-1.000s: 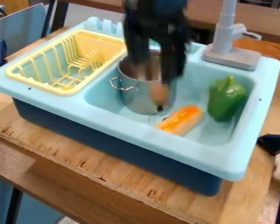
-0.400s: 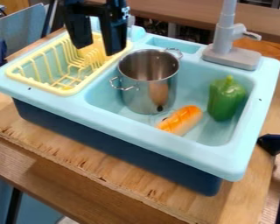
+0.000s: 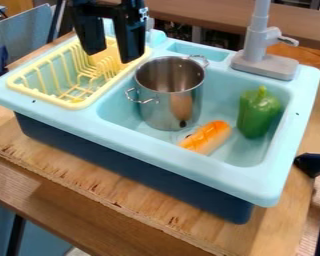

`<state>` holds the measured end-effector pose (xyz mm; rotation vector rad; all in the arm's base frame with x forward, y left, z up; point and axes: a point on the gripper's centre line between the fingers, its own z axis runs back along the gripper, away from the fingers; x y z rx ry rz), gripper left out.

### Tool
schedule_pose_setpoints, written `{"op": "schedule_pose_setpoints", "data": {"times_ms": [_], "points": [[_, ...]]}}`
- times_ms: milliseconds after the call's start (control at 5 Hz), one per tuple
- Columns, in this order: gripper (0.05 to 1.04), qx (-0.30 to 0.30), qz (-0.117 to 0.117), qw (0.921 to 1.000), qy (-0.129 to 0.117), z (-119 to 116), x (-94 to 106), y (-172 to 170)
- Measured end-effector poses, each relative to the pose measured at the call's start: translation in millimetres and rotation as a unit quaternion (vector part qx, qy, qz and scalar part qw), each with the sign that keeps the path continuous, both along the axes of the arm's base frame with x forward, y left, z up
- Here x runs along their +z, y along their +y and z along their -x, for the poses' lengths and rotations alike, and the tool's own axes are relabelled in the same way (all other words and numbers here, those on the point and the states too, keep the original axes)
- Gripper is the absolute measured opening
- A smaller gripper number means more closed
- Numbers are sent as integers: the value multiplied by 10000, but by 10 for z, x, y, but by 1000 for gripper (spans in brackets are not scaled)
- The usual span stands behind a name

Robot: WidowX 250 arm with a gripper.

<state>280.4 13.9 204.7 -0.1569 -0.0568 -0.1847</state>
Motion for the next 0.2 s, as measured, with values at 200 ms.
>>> {"op": "schedule_pose_setpoints", "data": {"times_ms": [200], "points": [[1001,-8,-9,10000,-7,-2,3,-2]]}}
